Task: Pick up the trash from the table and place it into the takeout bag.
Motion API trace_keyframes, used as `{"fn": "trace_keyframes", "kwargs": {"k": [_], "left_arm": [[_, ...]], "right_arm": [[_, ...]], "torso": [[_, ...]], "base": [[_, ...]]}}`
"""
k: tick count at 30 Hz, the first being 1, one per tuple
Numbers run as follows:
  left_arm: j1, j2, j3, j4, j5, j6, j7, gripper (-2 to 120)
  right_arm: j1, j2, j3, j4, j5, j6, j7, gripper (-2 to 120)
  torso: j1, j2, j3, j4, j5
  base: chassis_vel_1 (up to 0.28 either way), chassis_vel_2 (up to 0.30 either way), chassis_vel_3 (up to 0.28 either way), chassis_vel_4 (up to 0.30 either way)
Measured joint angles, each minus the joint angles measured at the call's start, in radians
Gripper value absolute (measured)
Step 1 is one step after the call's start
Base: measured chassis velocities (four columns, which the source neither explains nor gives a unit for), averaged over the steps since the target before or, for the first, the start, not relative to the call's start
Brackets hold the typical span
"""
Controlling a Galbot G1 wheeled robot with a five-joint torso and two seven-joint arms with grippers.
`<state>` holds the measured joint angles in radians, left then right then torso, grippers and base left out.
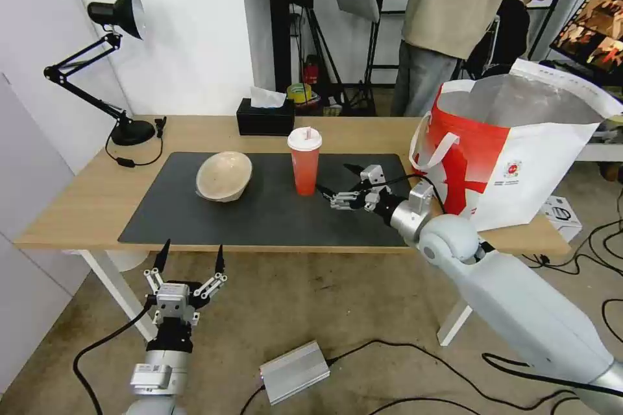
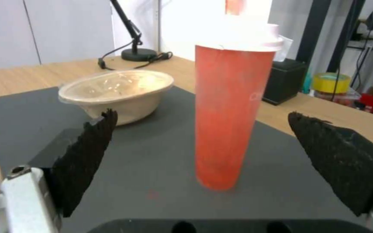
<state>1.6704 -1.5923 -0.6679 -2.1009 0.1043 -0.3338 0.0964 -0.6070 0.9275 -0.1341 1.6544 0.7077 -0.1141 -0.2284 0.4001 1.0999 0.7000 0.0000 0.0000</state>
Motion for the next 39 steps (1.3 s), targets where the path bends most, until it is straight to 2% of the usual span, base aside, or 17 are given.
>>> {"fn": "trace_keyframes", "kwargs": {"k": [12, 39], "left_arm": [[-0.025, 0.000, -0.010, 0.029, -0.004, 0.002, 0.000, 100], [-0.057, 0.000, -0.005, 0.068, -0.001, 0.007, 0.001, 100]], "right_arm": [[0.046, 0.064, -0.030, -0.062, -0.015, 0.006, -0.005, 100], [0.071, 0.145, -0.042, -0.153, -0.040, 0.028, -0.020, 100]], "torso": [[0.000, 0.000, 0.000, 0.0001, 0.0000], [0.000, 0.000, 0.000, 0.0000, 0.0000]], "base": [[0.000, 0.000, 0.000, 0.000], [0.000, 0.000, 0.000, 0.000]]}}
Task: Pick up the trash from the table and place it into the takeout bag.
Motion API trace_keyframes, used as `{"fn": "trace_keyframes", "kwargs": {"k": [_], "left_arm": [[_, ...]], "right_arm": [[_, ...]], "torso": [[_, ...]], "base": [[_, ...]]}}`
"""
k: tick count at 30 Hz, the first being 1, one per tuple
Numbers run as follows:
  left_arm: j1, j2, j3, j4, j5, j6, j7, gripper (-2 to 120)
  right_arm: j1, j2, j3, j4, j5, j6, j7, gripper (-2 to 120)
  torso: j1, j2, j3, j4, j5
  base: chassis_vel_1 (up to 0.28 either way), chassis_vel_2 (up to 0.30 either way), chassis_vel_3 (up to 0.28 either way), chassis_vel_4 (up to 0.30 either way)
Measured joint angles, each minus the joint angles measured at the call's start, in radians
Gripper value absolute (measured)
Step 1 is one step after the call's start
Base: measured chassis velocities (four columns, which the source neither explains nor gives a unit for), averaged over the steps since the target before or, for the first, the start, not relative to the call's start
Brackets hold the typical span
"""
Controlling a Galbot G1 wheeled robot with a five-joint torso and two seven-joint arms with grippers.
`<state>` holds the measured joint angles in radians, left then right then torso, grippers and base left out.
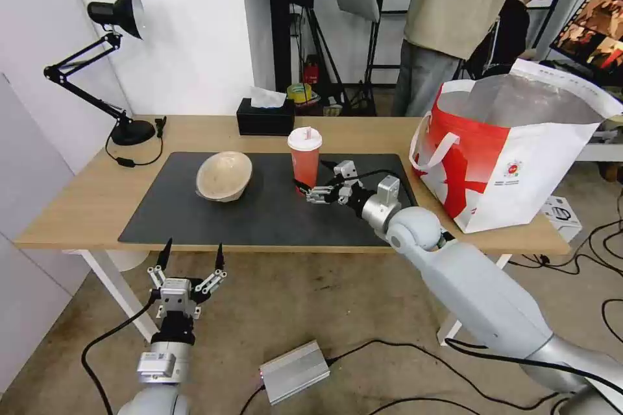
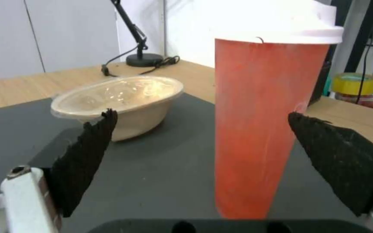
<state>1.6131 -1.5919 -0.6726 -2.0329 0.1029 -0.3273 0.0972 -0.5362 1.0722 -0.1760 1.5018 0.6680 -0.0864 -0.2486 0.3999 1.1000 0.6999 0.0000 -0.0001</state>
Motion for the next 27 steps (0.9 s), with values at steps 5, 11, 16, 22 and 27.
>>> {"fn": "trace_keyframes", "kwargs": {"k": [5, 11, 16, 22, 27], "left_arm": [[-0.004, 0.000, 0.000, 0.002, 0.001, 0.001, 0.000, 100], [-0.007, 0.000, 0.006, 0.009, 0.007, 0.002, 0.001, 100], [-0.008, 0.000, 0.010, 0.012, 0.010, 0.002, 0.001, 100], [-0.011, 0.000, 0.012, 0.014, 0.013, 0.003, 0.001, 100], [-0.012, 0.000, 0.014, 0.019, 0.016, 0.004, 0.002, 100]], "right_arm": [[0.000, 0.008, 0.000, -0.013, -0.001, 0.004, -0.001, 100], [0.000, 0.025, 0.007, -0.048, -0.006, 0.012, -0.003, 100], [0.000, 0.036, 0.011, -0.076, -0.016, 0.028, -0.007, 100], [-0.001, 0.050, 0.016, -0.096, -0.021, 0.035, -0.012, 100], [0.000, 0.061, 0.022, -0.118, -0.025, 0.040, -0.019, 100]], "torso": [[0.000, 0.000, 0.000, 0.0000, 0.0001], [0.000, 0.000, 0.000, 0.0000, 0.0000], [0.000, 0.000, 0.000, 0.0000, 0.0001], [0.000, 0.000, 0.000, 0.0000, 0.0000], [0.000, 0.000, 0.000, 0.0000, 0.0001]], "base": [[0.000, 0.000, 0.000, 0.000], [0.000, 0.000, 0.000, 0.000], [0.000, 0.000, 0.000, 0.000], [0.000, 0.000, 0.000, 0.000], [0.000, 0.000, 0.000, 0.000]]}}
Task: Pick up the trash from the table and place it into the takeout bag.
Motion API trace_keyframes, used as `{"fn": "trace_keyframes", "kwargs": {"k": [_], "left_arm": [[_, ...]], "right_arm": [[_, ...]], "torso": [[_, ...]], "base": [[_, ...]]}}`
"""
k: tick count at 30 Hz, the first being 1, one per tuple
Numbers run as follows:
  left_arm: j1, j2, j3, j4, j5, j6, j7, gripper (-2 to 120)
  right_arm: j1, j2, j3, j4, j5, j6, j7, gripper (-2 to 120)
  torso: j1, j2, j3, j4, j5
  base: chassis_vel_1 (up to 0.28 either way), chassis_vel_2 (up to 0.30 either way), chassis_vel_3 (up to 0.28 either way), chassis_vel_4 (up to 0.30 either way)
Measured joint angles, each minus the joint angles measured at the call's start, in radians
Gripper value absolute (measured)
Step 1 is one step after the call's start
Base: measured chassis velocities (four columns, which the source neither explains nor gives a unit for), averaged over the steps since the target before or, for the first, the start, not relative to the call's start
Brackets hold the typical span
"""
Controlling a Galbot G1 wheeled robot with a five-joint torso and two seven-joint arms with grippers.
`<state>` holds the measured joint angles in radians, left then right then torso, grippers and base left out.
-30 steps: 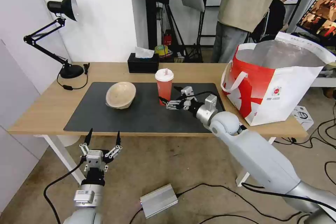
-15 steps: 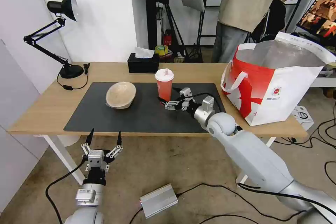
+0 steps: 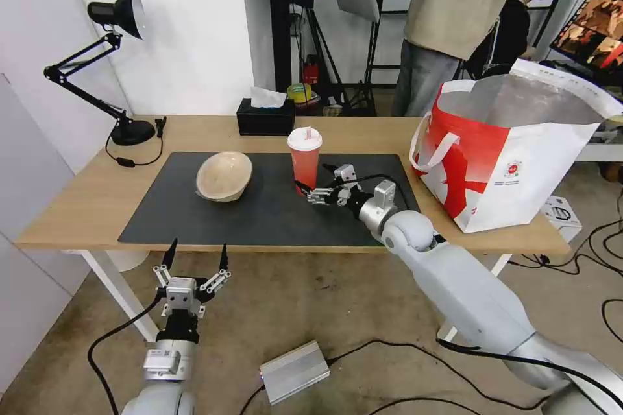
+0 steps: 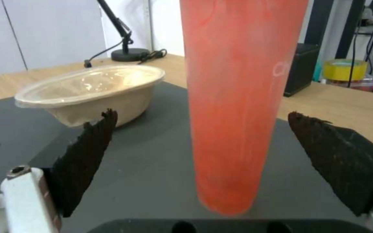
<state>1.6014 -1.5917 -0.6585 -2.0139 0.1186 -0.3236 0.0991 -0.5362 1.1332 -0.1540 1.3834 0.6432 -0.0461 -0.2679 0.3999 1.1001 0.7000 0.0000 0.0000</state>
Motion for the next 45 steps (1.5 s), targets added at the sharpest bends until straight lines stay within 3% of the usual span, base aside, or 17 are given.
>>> {"fn": "trace_keyframes", "kwargs": {"k": [45], "left_arm": [[-0.026, -0.001, 0.006, 0.045, 0.010, 0.001, 0.000, 100]], "right_arm": [[0.048, 0.093, 0.021, -0.193, -0.055, 0.062, -0.046, 100]], "torso": [[0.000, 0.000, 0.000, 0.0000, 0.0000]], "base": [[0.000, 0.000, 0.000, 0.000]]}}
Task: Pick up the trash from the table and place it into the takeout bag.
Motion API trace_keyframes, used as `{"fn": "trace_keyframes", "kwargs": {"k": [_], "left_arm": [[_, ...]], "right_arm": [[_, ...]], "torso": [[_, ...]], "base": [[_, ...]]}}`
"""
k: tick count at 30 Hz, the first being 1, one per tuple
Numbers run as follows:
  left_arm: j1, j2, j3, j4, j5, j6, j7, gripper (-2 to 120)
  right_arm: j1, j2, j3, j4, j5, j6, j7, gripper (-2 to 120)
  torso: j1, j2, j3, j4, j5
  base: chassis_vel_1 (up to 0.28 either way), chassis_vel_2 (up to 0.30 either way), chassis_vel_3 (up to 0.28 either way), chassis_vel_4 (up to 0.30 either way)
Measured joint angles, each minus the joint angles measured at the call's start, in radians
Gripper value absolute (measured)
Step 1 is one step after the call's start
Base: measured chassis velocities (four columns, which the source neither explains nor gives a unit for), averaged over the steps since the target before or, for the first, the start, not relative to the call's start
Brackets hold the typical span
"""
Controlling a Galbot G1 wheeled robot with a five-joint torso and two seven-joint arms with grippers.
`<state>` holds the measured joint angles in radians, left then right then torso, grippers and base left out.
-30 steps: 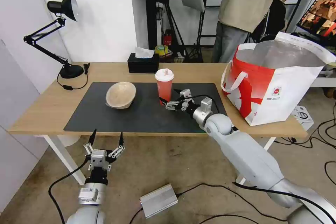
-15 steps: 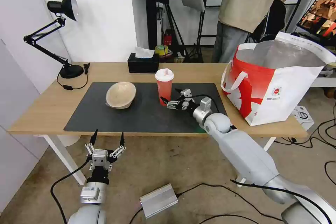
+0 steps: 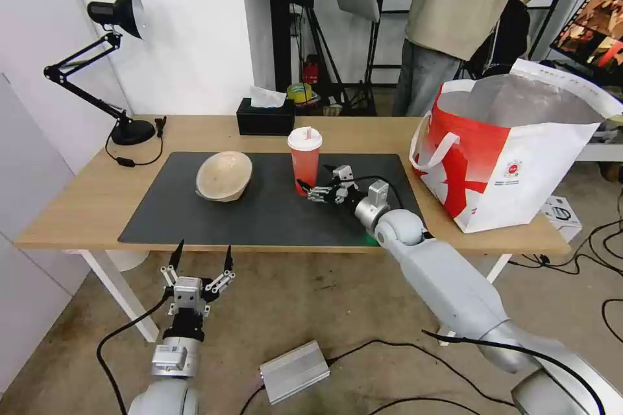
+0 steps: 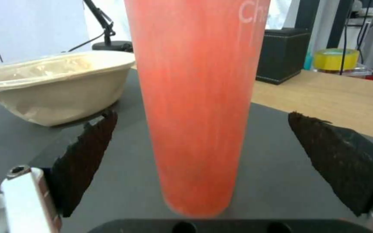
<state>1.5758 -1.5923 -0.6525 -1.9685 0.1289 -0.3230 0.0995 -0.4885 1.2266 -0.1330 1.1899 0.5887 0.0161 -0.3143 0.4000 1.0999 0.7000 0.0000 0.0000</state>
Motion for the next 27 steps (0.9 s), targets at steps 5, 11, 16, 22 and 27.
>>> {"fn": "trace_keyframes", "kwargs": {"k": [5, 11, 16, 22, 27], "left_arm": [[0.001, 0.000, -0.001, 0.001, 0.000, -0.001, 0.000, 100], [0.001, 0.000, -0.001, 0.001, -0.001, -0.001, 0.000, 100], [0.000, 0.000, -0.001, 0.001, -0.001, -0.001, 0.000, 100], [0.000, 0.000, 0.001, 0.001, -0.001, -0.002, -0.001, 100], [0.000, 0.000, 0.002, 0.001, -0.001, -0.002, -0.001, 100]], "right_arm": [[0.006, 0.004, -0.001, -0.008, -0.003, 0.002, -0.003, 100], [0.012, 0.012, -0.002, -0.020, -0.006, 0.004, -0.005, 100], [0.020, 0.016, -0.004, -0.035, -0.008, 0.010, -0.013, 100], [0.025, 0.025, -0.007, -0.053, -0.019, 0.017, -0.018, 100], [0.026, 0.031, -0.006, -0.060, -0.024, 0.019, -0.019, 96]], "torso": [[0.000, 0.000, 0.000, 0.0000, -0.0001], [0.000, 0.000, 0.000, 0.0000, 0.0000], [0.000, 0.000, 0.000, 0.0000, 0.0000], [0.000, 0.000, 0.000, 0.0000, 0.0000], [0.000, 0.000, 0.000, 0.0000, 0.0000]], "base": [[0.000, 0.000, 0.000, 0.000], [0.000, 0.000, 0.000, 0.000], [0.000, 0.000, 0.000, 0.000], [0.000, 0.000, 0.000, 0.000], [0.000, 0.000, 0.000, 0.000]]}}
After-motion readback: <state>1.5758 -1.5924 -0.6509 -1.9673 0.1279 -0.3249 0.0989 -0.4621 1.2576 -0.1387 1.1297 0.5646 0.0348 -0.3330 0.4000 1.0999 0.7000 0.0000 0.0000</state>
